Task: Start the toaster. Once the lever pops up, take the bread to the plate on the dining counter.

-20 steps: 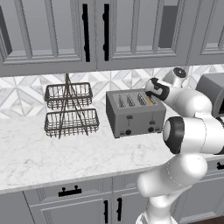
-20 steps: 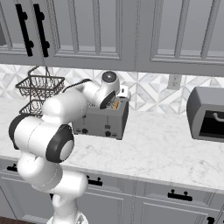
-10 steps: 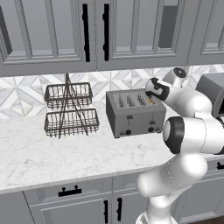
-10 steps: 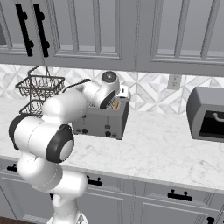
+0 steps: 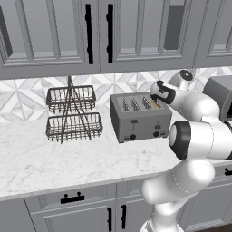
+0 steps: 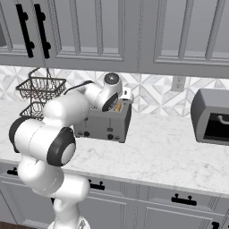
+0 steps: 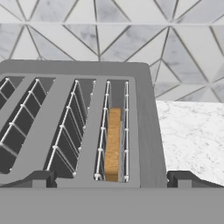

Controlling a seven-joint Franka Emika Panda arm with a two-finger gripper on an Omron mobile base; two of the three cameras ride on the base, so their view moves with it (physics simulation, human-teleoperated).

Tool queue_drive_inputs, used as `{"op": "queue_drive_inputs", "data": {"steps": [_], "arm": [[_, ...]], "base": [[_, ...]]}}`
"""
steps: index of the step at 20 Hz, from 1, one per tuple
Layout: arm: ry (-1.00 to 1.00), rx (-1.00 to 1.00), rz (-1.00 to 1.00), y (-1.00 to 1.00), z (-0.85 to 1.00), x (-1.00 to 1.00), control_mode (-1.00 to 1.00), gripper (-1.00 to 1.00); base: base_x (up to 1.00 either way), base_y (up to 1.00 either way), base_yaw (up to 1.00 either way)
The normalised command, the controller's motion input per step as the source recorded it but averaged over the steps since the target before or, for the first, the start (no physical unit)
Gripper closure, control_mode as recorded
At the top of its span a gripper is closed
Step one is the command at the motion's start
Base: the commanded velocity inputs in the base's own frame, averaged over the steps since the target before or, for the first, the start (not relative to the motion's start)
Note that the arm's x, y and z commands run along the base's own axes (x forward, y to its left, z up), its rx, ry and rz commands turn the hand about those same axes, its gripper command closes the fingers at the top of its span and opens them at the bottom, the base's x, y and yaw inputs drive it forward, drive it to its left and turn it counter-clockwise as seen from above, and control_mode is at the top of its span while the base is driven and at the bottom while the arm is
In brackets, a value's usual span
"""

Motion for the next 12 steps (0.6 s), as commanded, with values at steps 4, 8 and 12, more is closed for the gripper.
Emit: {"op": "queue_drive_inputs", "data": {"steps": [4,8,12], "arm": [[0.0,0.0,0.0,0.0,0.0,0.0,-1.0,-1.0],[0.0,0.0,0.0,0.0,0.0,0.0,-1.0,-1.0],[0.0,0.0,0.0,0.0,0.0,0.0,-1.0,-1.0]], "base": [[0.0,0.0,0.0],[0.0,0.0,0.0],[0.0,0.0,0.0]]}}
